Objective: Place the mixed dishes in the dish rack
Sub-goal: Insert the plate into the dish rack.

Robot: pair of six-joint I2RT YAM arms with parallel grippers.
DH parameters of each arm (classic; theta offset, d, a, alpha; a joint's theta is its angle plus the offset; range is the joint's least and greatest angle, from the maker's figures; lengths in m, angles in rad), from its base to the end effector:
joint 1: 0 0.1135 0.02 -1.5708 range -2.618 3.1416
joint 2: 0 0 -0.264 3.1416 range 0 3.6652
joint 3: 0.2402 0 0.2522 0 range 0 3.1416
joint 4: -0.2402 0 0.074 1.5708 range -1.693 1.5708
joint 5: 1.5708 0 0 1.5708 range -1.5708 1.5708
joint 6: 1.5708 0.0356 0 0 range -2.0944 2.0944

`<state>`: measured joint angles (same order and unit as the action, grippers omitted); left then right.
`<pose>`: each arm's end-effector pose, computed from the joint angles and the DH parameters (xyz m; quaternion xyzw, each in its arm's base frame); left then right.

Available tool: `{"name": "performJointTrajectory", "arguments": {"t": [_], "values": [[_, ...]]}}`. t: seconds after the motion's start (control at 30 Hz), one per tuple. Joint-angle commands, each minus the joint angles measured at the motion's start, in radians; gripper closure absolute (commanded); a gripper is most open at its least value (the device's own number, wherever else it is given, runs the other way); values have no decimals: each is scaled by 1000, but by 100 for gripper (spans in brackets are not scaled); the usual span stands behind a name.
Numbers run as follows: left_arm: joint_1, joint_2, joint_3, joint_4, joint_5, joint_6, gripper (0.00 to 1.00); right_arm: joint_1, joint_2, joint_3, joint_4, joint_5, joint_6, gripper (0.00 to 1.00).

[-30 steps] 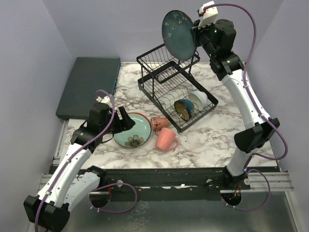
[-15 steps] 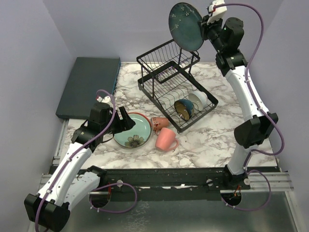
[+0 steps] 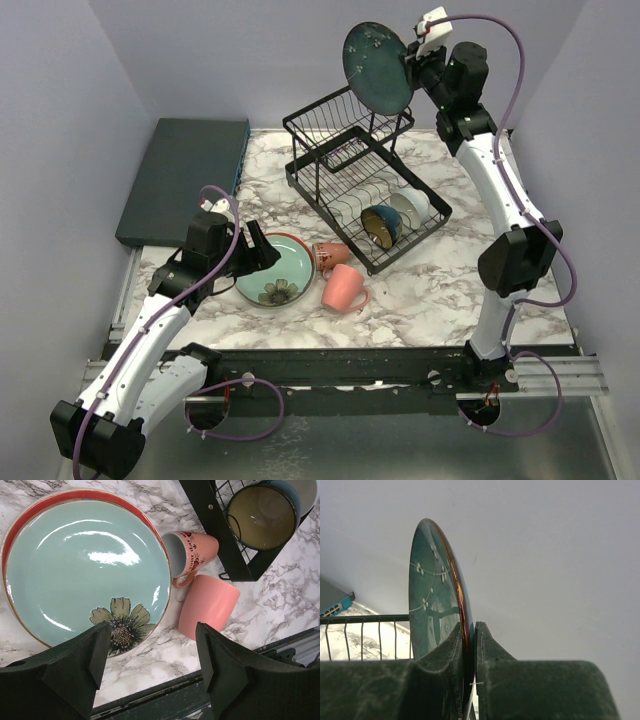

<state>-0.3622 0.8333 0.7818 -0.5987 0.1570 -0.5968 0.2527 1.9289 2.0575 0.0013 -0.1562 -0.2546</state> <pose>0.1636 -0.0680 0.2901 -0.0699 0.8911 -0.2666 0.3605 0.4402 0.1194 0.4658 -0.2218 0.6220 0.0508 0.7493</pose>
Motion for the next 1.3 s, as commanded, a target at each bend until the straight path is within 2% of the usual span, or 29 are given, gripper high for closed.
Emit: {"name": "performJointTrajectory", "arguments": {"t": [0.0,1.27], "values": [[0,4,-12,18,6,11,25,-12,-2,70,211,-13,-16,100],[0,17,-12,18,10,11,25,-17,48,49,309,63,-45,100]]}}
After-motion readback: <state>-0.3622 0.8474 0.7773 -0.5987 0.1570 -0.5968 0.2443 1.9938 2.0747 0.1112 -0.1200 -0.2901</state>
